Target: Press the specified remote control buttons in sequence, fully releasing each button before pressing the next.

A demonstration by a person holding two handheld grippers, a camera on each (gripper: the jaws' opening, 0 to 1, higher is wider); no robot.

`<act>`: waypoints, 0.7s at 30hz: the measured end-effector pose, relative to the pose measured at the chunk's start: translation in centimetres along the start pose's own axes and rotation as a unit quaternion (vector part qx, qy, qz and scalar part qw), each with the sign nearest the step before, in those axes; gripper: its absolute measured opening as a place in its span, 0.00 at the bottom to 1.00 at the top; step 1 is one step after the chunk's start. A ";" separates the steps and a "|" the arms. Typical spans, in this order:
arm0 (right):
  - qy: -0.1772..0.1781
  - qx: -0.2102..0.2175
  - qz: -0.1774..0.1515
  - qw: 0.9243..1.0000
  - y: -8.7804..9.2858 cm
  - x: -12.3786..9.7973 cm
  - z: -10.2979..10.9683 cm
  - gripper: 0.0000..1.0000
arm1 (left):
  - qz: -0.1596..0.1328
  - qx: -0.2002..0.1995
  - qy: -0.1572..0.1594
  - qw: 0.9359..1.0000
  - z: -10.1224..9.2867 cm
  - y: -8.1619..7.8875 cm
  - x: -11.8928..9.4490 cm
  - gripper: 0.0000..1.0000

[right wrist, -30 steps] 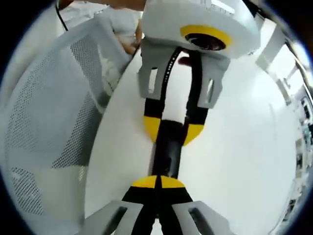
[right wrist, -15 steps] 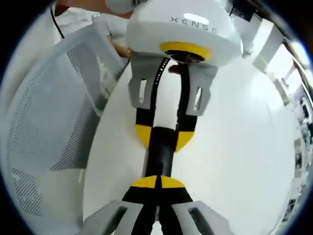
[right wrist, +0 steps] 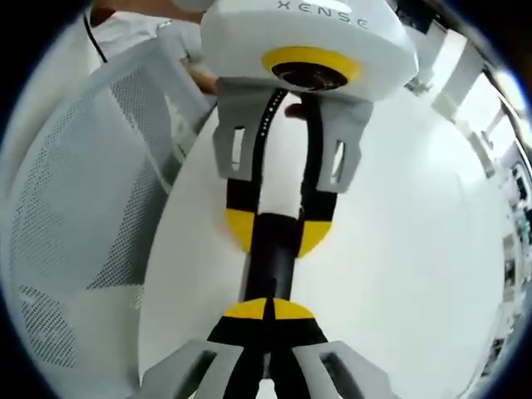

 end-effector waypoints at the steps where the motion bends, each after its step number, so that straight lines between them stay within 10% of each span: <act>1: 0.000 0.000 0.001 1.000 0.0 0.0 0.0 0.00 | 0.000 0.000 0.000 1.000 0.0 0.0 0.0 0.25; 21: -0.005 -0.006 0.010 1.000 0.0 0.5 -0.2 0.00 | -0.002 0.001 0.001 1.000 0.1 0.1 0.0 0.25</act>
Point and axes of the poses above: the point that each gripper's makers call its tool centre point, and the gripper's own axes: x roughly forward along the fingers, z roughly to its left, y roughly out of its underside, the point moved 5 cm from there along -x, roughly backward along the fingers, and after that the axes turned 2 degrees about -y, right-handed, at the moved point
